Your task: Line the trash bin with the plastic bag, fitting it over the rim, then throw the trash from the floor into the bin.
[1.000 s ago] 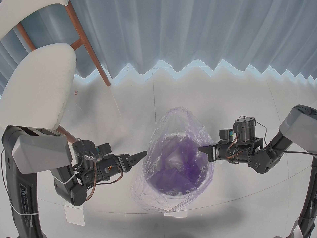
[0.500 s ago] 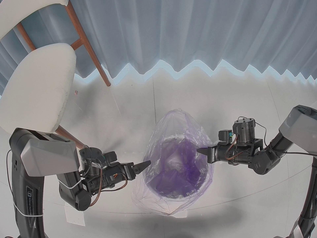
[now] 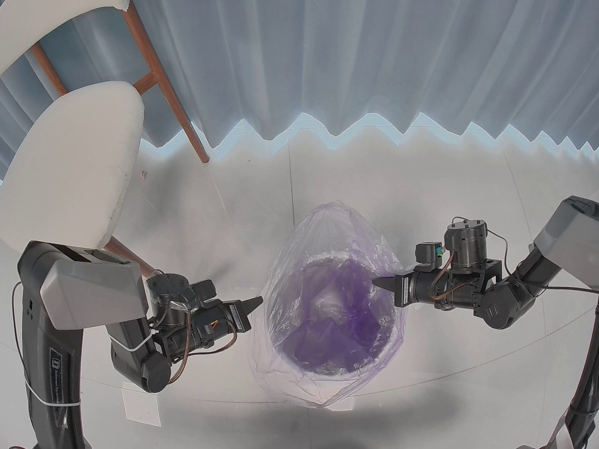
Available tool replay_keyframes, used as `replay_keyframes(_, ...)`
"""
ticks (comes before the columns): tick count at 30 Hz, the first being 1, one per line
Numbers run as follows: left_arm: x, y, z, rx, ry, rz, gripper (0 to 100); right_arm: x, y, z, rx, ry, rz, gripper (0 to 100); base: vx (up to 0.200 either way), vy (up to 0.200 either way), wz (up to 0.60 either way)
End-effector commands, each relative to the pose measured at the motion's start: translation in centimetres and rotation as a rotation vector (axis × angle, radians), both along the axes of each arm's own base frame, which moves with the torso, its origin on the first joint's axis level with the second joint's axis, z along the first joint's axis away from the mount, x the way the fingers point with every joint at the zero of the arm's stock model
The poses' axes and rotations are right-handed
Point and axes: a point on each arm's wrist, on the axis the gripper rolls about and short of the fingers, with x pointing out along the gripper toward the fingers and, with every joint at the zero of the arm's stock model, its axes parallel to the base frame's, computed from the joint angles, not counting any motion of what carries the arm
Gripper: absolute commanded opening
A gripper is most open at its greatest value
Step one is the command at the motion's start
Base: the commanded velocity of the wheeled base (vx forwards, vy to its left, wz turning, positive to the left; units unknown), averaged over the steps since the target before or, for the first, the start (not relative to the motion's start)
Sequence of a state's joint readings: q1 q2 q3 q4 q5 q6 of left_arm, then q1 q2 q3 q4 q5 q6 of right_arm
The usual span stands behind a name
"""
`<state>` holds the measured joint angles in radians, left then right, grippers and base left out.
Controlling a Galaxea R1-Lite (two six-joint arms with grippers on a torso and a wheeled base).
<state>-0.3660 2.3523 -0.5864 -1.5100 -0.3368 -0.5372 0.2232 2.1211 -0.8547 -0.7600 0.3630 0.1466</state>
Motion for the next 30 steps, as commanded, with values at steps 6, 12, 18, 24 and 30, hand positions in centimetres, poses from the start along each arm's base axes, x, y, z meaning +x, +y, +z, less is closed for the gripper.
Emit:
replay_keyframes(6, 1.0, 0.5, -1.5, 0.01, 0.019, 0.027, 0, -0.9, -0.2, 0.8, 0.028, 0.001, 0.036, 0, 0.0, 0.0, 0.0)
replay_keyframes(12, 1.0, 0.5, -2.3, 0.02, 0.036, 0.031, 0, -1.3, -0.2, 0.9, 0.067, 0.019, 0.084, 0, 0.0, 0.0, 0.0)
replay_keyframes(18, 0.9, 0.3, -2.4, 0.021, 0.039, 0.028, 0, -1.6, 0.0, 2.1, 0.166, 0.053, 0.088, 0, 0.0, 0.0, 0.0)
replay_keyframes(24, 0.7, 0.2, -2.4, 0.024, 0.038, 0.023, 0, -1.4, -0.2, 2.6, 0.215, 0.032, 0.076, 0, 0.0, 0.0, 0.0)
replay_keyframes(30, -0.2, 0.5, -2.3, 0.059, 0.043, 0.012, 100, -1.4, -0.1, 2.6, 0.286, 0.024, 0.058, 0, 0.0, 0.0, 0.0)
